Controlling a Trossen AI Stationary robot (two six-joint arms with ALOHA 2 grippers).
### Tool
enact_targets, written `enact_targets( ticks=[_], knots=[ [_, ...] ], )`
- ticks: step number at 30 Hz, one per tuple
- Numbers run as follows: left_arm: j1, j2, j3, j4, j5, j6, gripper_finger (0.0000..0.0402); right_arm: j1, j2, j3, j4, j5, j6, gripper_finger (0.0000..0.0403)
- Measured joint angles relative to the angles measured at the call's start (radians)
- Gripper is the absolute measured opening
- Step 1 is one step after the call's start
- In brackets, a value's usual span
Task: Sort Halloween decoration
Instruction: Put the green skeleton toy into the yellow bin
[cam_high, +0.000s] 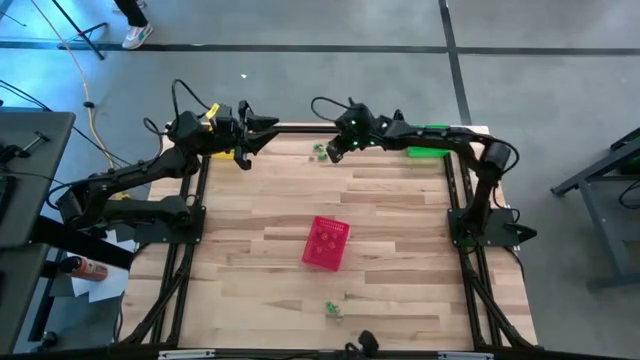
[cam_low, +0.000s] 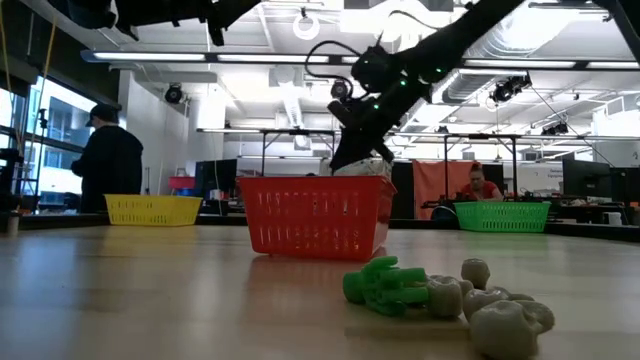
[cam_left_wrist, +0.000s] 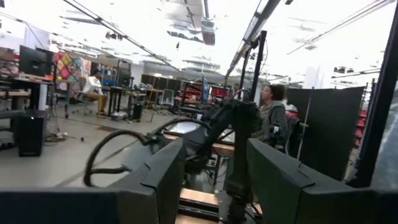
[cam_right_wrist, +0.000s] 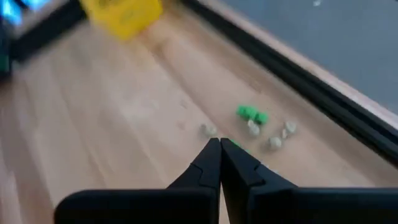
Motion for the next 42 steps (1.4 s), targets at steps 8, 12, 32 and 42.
enact_targets(
  ticks=[8, 12, 32, 42],
  knots=[
    [0.010, 0.001, 0.000, -0.002, 0.000, -0.009, 0.0161, 0.033, 0.168, 0.139, -0.077, 0.122, 0.195, 0.0000],
    [0.010, 0.001, 0.000, 0.000, 0.000, -0.042, 0.0161, 0.030, 0.278, 0.273, -0.178, 0.120, 0.263, 0.0000],
    [0.012, 0.001, 0.000, 0.000, 0.000, -0.037, 0.0161, 0.028, 0.380, 0.411, -0.412, 0.149, 0.195, 0.0000],
    [0.012, 0.001, 0.000, -0.004, 0.000, -0.035, 0.0161, 0.015, 0.380, 0.397, -0.408, -0.006, -0.237, 0.0000]
  ],
)
